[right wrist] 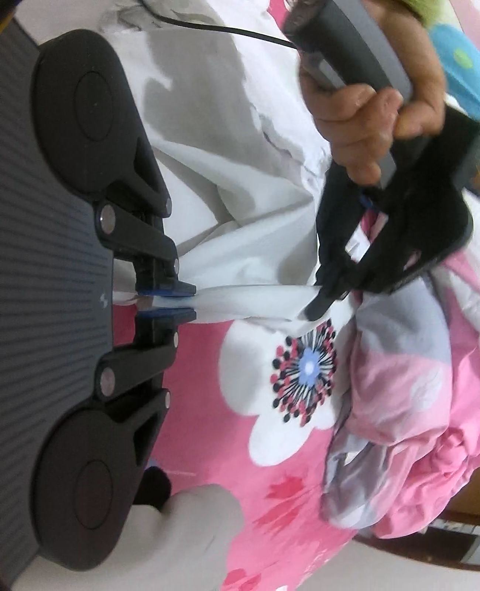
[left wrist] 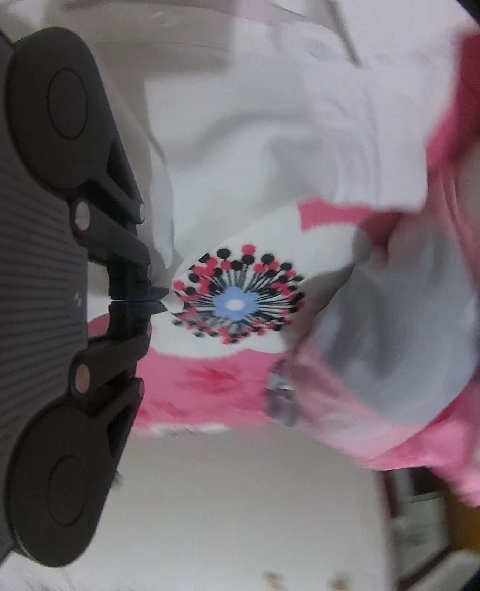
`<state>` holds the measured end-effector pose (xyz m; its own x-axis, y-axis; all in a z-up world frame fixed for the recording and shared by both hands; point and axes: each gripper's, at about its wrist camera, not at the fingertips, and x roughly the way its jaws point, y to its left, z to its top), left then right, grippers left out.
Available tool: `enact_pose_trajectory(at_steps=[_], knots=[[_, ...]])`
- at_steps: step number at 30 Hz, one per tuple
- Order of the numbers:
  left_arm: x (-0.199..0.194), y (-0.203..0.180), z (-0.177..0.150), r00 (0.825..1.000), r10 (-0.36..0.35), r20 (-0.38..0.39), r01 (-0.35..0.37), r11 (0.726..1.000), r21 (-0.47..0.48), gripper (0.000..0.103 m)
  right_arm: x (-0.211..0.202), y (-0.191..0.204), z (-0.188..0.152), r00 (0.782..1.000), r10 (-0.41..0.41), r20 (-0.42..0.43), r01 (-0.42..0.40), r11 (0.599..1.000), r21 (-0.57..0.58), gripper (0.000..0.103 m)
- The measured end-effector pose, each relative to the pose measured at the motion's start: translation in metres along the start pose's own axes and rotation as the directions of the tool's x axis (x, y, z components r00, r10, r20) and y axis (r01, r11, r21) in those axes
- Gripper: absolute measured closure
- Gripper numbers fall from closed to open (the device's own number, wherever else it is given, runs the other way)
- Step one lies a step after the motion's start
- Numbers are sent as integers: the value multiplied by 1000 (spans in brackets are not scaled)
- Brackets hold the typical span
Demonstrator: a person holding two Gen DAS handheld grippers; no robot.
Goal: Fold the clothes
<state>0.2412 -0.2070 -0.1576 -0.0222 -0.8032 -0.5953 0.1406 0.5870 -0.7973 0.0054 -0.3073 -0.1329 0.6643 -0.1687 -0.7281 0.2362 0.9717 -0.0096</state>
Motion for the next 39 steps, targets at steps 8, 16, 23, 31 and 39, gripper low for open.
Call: enact_pose_trajectory(at_steps=[8,16,23,31,39], knots=[[-30,6,-11,996,-66,65,66,998,-6,102,-22,-19,14,989,132,60,-139,981,135,93],[-37,0,-14,996,-84,42,81,995,54,102,8,-48,32,970,238,45,-236,887,397,51],[-63,-10,-12,984,173,39,-177,972,156,73,34,-22,42,971,236,26,-232,922,309,99],[-48,-83,-24,937,340,82,-325,761,562,53,21,37,47,986,157,49,-153,985,-74,99],[13,-91,-35,819,566,92,-429,498,753,97,11,55,42,989,121,84,-100,971,-218,99]])
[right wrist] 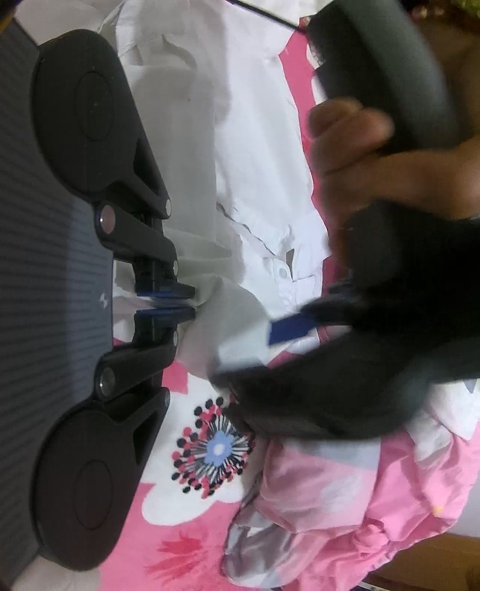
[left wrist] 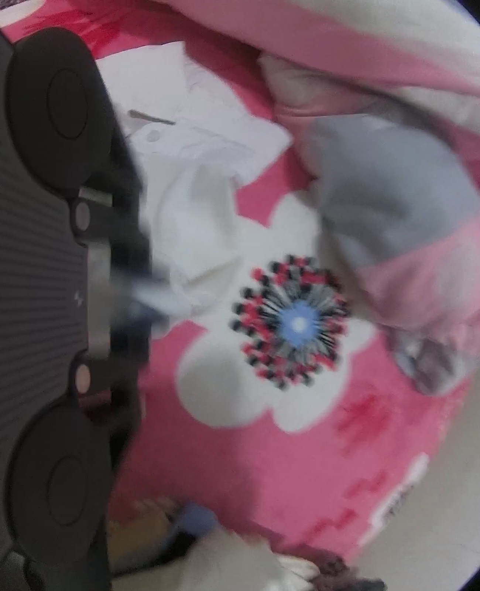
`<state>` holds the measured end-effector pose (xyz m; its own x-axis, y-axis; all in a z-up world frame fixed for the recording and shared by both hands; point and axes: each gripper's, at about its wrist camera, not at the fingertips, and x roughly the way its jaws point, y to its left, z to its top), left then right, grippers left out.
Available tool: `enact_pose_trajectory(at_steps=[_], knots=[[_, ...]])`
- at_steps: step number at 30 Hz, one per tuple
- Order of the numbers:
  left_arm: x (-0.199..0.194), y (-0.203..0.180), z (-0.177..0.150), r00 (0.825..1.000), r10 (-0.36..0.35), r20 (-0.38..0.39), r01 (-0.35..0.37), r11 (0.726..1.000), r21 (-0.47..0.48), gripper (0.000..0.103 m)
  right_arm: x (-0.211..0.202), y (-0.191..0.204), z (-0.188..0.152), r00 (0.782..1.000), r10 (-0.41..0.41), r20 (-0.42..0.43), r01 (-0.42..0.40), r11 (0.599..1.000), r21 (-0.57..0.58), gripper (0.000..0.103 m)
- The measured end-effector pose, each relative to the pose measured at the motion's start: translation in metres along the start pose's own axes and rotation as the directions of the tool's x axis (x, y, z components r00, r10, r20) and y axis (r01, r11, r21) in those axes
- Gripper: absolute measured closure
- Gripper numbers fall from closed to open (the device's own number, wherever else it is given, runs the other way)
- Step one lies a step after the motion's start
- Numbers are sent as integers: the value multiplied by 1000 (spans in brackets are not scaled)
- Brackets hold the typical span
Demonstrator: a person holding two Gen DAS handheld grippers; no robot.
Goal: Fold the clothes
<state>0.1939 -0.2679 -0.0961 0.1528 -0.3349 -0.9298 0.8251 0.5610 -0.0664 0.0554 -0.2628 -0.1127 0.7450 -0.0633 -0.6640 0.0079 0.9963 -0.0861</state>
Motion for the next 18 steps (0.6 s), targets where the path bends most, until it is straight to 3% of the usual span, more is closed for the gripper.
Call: enact_pose_trajectory(at_steps=[1,2,4,5,8,10,11,13,14,17,18], knots=[[5,5,-1,1000,1,-14,-1,1000,-27,101,-1,-1,0,1000,-6,3,6,1000,2,99],[6,15,-3,999,-47,-2,47,992,-114,101,-3,-3,-2,1000,-10,4,10,1000,12,99],[9,38,-8,988,-148,42,154,944,-293,101,-8,-9,-7,1000,-15,3,14,999,46,99],[10,49,-10,978,-195,70,207,903,-376,101,-10,-12,-10,1000,-14,-3,15,998,68,99],[16,77,-18,936,-313,162,347,746,-568,101,-15,-23,-19,1000,-14,-24,17,990,143,97],[18,81,-25,905,-361,225,420,675,-606,101,-18,-34,-23,999,-14,-30,20,976,217,94],[19,83,-29,887,-382,258,455,638,-621,101,-20,-40,-25,999,-12,-31,20,965,263,83],[17,84,-34,860,-399,319,508,599,-619,101,-17,-54,-31,999,17,-34,-4,929,369,59],[16,84,-36,845,-406,349,533,580,-616,101,-14,-60,-34,998,45,-36,-26,911,413,57],[9,86,-45,813,-391,431,582,533,-614,101,-1,-70,-44,988,151,-42,-107,847,521,59],[6,88,-49,803,-380,460,596,513,-617,101,3,-74,-47,982,185,-41,-132,821,556,78]])
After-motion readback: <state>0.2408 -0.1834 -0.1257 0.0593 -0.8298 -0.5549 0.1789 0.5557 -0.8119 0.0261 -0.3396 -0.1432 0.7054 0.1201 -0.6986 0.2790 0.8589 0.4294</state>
